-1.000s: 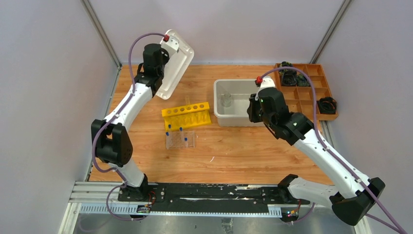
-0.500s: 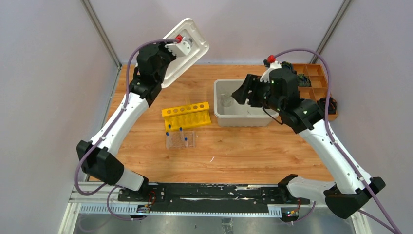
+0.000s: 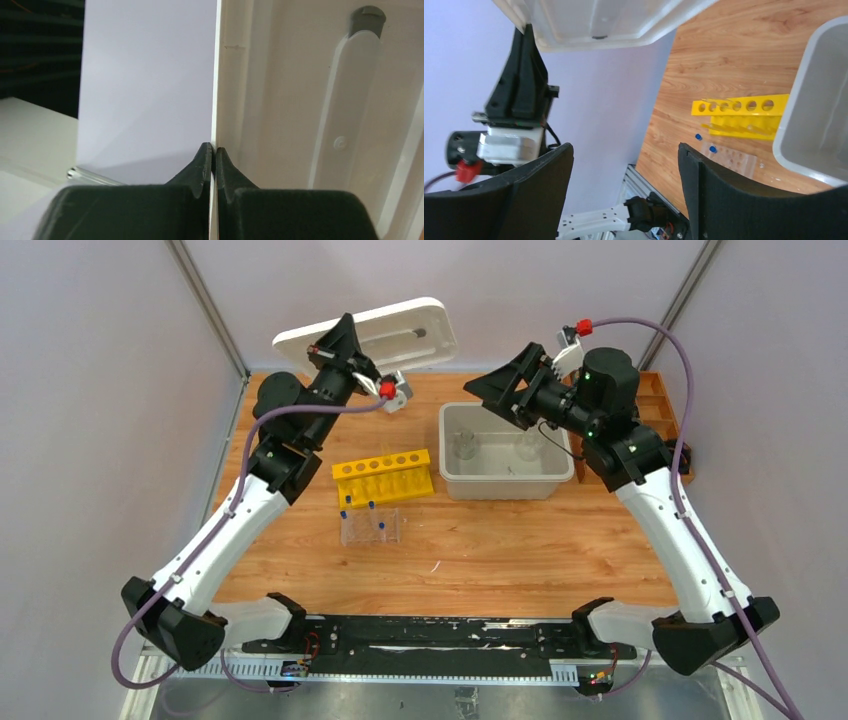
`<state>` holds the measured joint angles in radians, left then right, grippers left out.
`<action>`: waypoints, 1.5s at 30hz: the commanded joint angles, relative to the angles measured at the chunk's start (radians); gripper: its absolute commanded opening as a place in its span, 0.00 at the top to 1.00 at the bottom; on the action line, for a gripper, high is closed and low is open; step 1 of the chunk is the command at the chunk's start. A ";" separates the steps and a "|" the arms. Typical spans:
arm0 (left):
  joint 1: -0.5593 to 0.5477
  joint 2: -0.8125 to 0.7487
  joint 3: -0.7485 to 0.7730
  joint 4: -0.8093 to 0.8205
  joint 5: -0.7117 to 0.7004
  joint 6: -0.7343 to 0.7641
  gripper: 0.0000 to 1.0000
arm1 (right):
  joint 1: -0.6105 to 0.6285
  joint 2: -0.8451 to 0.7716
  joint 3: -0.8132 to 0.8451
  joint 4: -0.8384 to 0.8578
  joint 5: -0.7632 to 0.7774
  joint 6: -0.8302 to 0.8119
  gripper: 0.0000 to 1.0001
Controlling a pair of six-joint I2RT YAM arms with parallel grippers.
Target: Organize the chemistry lab equipment
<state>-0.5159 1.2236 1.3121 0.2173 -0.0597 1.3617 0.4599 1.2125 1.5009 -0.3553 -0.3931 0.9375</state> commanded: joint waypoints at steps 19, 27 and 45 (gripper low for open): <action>-0.035 -0.126 -0.217 0.316 0.372 0.550 1.00 | -0.133 -0.082 -0.373 0.578 0.073 0.741 0.11; -0.036 -0.142 -0.230 0.319 0.442 0.626 1.00 | -0.114 0.082 -0.286 0.700 -0.011 0.813 0.09; -0.036 -0.125 -0.265 0.322 0.481 0.731 1.00 | -0.014 0.274 -0.167 0.865 -0.039 0.906 0.21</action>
<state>-0.5411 1.1099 1.0653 0.4702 0.3847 2.0579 0.4400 1.4841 1.3151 0.4229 -0.4358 1.8145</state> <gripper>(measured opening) 0.030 0.858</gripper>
